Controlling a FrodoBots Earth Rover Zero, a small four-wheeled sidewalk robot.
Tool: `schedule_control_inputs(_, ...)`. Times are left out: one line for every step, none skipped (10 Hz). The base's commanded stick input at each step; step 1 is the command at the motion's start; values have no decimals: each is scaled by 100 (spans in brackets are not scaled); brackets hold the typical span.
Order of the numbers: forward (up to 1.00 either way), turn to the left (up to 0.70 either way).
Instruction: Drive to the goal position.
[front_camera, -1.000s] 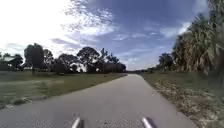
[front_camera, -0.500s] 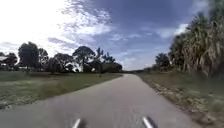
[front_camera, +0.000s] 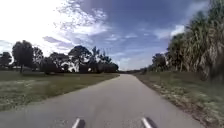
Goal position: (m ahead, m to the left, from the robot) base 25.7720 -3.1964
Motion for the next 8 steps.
schedule_control_inputs(69,3)
schedule_control_inputs(69,3)
schedule_control_inputs(69,3)
schedule_control_inputs(69,3)
schedule_control_inputs(69,3)
schedule_control_inputs(69,3)
schedule_control_inputs(69,3)
schedule_control_inputs(69,3)
